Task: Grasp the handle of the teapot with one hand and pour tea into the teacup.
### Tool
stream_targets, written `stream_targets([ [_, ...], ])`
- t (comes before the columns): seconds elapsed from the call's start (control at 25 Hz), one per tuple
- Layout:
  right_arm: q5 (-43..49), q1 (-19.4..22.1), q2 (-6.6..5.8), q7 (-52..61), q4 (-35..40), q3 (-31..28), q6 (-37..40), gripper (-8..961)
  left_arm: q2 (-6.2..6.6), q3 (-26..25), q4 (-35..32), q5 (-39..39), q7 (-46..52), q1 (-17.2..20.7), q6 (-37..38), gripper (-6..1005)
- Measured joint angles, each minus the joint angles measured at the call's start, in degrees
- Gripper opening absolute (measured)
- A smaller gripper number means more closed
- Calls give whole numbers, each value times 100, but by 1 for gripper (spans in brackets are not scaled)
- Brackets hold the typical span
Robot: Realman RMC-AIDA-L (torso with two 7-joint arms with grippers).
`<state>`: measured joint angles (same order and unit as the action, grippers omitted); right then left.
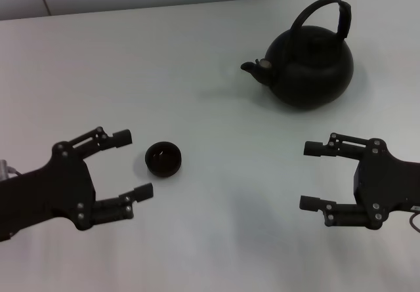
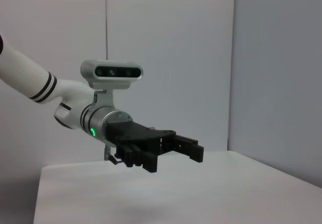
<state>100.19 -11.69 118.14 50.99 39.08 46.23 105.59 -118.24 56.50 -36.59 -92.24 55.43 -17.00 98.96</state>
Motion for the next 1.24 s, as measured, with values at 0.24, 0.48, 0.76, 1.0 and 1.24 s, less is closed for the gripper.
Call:
stream_targets([
  [0.24,5,34,21,0,-13,0,4,769,-20,155,177,-5,-192,-14,-26,863],
  [0.48,10,47,46,0,-33,0,-33,769,-22,210,179,-5,-190,8,-58,863],
  [0.76,9,71,80,-1,-33,0,-35,770,-16,228,179,-4,-192,32,-100,863],
  [1.0,-26,97,96,-2,-66,0,-10,770,-9,230,179,-4,-192,30,-114,863],
  [1.24,-39,88,96,-98,-117,6,2,770,1,230,179,-4,-236,30,-114,863],
])
